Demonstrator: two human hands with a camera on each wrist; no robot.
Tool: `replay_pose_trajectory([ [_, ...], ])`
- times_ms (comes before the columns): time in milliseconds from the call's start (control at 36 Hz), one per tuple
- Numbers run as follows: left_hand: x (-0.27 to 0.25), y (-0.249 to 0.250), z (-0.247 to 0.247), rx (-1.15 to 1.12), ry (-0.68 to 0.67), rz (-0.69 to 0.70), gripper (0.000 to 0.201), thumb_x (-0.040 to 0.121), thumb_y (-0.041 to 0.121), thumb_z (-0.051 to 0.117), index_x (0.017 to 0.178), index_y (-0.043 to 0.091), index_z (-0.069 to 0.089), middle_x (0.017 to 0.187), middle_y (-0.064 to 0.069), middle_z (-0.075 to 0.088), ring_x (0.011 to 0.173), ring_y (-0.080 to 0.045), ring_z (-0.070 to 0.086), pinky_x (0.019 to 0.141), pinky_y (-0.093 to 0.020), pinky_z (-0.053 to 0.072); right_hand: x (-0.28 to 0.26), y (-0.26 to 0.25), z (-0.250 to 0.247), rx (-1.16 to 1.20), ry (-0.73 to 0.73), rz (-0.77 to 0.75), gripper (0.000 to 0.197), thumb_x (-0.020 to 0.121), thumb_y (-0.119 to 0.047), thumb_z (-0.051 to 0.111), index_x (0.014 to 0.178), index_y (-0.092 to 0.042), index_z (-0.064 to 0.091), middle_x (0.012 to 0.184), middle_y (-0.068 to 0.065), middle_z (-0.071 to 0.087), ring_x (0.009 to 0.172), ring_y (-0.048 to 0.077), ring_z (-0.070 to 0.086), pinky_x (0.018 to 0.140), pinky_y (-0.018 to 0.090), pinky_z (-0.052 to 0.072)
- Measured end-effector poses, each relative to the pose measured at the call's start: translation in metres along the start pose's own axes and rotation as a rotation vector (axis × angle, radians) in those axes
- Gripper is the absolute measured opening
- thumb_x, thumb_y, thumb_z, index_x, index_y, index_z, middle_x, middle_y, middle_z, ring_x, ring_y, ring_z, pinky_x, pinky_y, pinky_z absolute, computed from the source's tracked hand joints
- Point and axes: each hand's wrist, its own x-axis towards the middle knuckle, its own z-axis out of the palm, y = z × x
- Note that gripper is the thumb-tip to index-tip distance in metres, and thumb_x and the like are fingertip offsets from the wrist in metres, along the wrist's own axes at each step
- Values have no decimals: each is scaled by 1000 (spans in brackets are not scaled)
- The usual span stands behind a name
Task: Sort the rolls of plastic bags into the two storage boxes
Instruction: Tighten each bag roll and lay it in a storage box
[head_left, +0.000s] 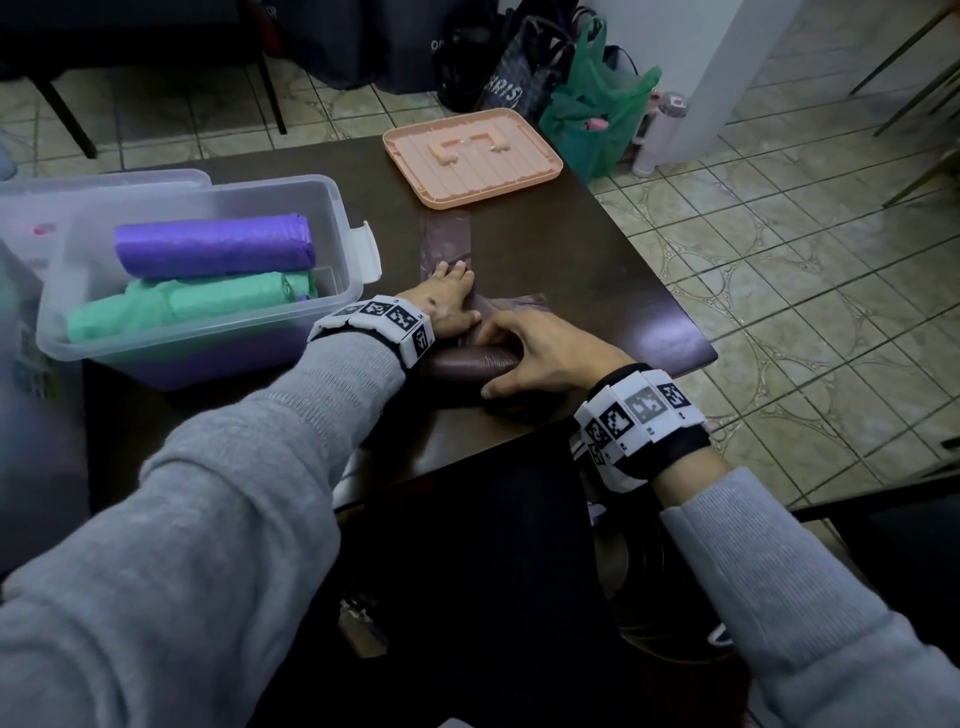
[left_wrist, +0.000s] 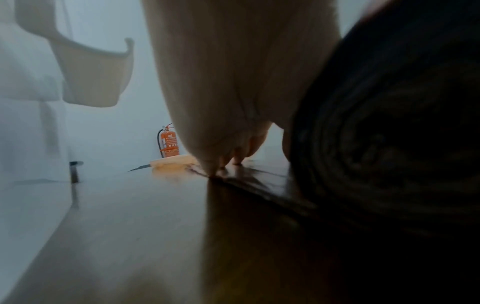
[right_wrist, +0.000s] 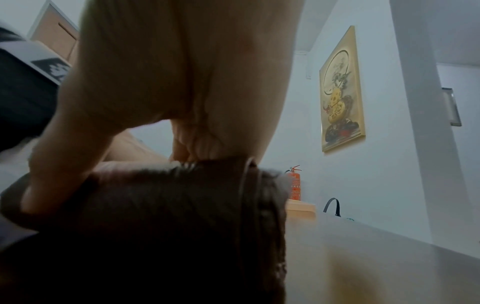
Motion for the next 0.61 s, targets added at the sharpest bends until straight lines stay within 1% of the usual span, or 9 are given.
replay_pose_trajectory([
  [83, -6, 5, 2, -17, 71, -28, 77, 95, 28, 50, 150, 4, 1, 158, -14, -5, 146, -29, -6, 118, -39, 3, 1, 0, -6, 10, -17, 24, 51, 70, -33, 81, 115, -19, 62, 103, -8, 53, 96, 8, 50, 81, 20, 36],
  [111, -9, 7, 1, -23, 116, -36, 75, 94, 26, 52, 150, 5, 7, 158, -15, -2, 146, -29, -4, 118, -39, 5, 2, 1, -8, 11, -26, 29, 51, 71, -33, 80, 116, -19, 63, 101, -8, 52, 96, 8, 49, 81, 20, 37],
  [194, -25, 17, -6, -101, 271, -38, 46, 92, 18, 50, 135, 6, 42, 142, -18, 31, 133, -32, 26, 110, -41, 28, 6, 2, -12, 22, -78, 28, 45, 70, -39, 80, 110, -23, 67, 95, -11, 60, 94, 10, 56, 83, 25, 43],
  [278, -47, 27, -14, -180, 311, -47, 28, 91, 16, 49, 117, 6, 52, 121, -17, 52, 116, -32, 46, 93, -39, 40, 10, 4, -18, 20, -127, 61, 40, 70, -45, 78, 107, -30, 68, 96, -12, 64, 92, 9, 59, 84, 26, 44],
  [333, -58, 31, -17, -225, 291, -67, 23, 92, 15, 49, 114, 7, 53, 114, -14, 57, 108, -32, 53, 84, -35, 42, 12, 4, -23, 30, -152, 73, 50, 72, -45, 76, 118, -30, 63, 106, -10, 64, 98, 10, 58, 89, 26, 44],
  [389, -66, 29, -18, -237, 242, -89, 21, 93, 12, 49, 113, 10, 56, 116, -14, 58, 106, -31, 56, 81, -33, 43, 13, 3, -27, 78, -164, 72, 53, 75, -40, 76, 123, -27, 60, 109, -8, 63, 100, 10, 58, 91, 24, 43],
  [472, -76, 23, -23, -237, 162, -57, 22, 92, 12, 54, 112, 12, 64, 116, -14, 63, 106, -28, 59, 88, -33, 47, 16, 3, -30, 110, -162, 74, 41, 78, -37, 74, 113, -18, 64, 105, -4, 65, 100, 13, 60, 94, 27, 46],
  [528, -81, 20, -26, -227, 94, -28, 27, 91, 16, 58, 118, 12, 62, 118, -12, 63, 108, -25, 59, 92, -33, 47, 17, 3, -32, 110, -162, 77, 38, 80, -40, 71, 111, -18, 67, 106, -3, 67, 102, 13, 61, 96, 30, 46],
  [611, -83, 16, -24, -189, 30, 23, 42, 85, 20, 67, 125, 13, 56, 121, -10, 61, 110, -23, 57, 85, -26, 42, 19, 4, -33, 99, -164, 80, 38, 84, -45, 64, 116, -24, 66, 110, -4, 68, 104, 12, 61, 99, 33, 45],
])
